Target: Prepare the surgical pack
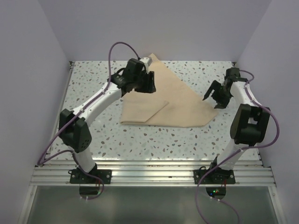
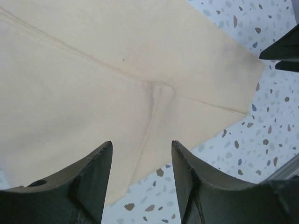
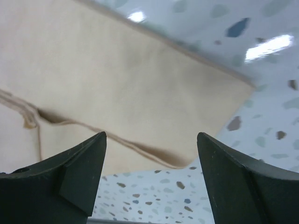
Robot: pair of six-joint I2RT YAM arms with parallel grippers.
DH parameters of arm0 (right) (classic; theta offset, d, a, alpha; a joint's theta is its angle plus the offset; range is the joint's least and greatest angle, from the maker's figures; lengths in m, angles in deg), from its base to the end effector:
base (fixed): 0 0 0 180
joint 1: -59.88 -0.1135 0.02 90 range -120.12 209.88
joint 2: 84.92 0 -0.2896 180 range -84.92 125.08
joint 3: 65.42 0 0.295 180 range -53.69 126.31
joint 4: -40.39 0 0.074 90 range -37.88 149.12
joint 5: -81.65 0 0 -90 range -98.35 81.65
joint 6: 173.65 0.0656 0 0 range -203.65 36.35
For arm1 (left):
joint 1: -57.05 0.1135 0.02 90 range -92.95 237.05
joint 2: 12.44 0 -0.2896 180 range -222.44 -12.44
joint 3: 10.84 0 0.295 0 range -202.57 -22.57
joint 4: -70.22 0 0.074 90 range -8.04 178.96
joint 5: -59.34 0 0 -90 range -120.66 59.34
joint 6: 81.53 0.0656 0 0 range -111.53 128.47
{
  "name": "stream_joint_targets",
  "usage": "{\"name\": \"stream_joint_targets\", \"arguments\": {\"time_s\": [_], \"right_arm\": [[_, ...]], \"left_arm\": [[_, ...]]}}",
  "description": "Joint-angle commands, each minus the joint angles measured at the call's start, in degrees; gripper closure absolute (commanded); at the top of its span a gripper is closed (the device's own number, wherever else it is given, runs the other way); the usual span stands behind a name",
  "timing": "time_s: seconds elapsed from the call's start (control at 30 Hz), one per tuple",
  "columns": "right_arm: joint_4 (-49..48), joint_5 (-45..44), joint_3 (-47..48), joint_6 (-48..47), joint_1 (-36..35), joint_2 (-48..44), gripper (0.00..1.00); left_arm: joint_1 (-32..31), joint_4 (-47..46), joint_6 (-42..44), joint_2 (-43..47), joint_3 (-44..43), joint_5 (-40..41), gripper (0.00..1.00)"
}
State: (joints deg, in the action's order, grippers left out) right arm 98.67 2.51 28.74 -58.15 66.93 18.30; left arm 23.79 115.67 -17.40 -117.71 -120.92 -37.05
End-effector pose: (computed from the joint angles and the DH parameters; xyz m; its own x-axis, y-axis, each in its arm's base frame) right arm 0.4291 -0.0406 0.2212 -0.8057 0.5257 -0.2729 0.4380 0.8390 0.3228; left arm 0.4106 -0.2781 0.3270 -0.7587 -0.0210 -0.6511 0.3163 0.8619 -0.3963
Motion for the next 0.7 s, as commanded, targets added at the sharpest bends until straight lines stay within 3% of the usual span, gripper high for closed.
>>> {"name": "stream_joint_targets", "arguments": {"time_s": [0.0, 0.07, 0.2, 0.3, 0.43, 0.67], "right_arm": [[-4.1, -3.1, -3.9, 0.9, 4.5, 0.1, 0.19], [-4.7, -4.6, -4.0, 0.2, 5.6, 1.3, 0.21], [-6.5, -6.4, -4.2, -0.3, 6.5, 3.7, 0.28], [-7.6, -7.4, -4.8, 0.2, 6.7, 4.9, 0.40], [-7.3, -8.1, -4.9, 0.3, 7.3, 7.0, 0.41], [-7.6, -7.2, -8.8, -0.9, 8.3, 7.2, 0.33]], "left_arm": [[2.7, -3.5, 5.9, 6.1, 14.1, 3.2, 0.44], [4.4, -6.6, 7.0, 10.4, 20.4, 1.7, 0.44], [7.9, -4.6, 7.9, 13.6, 24.4, 0.1, 0.48], [9.9, -5.1, 9.2, 16.0, 26.7, -0.6, 0.51], [11.3, -3.4, 10.2, 15.5, 25.8, -0.7, 0.53], [11.8, -2.5, 9.2, 13.5, 23.0, -0.7, 0.53]]}}
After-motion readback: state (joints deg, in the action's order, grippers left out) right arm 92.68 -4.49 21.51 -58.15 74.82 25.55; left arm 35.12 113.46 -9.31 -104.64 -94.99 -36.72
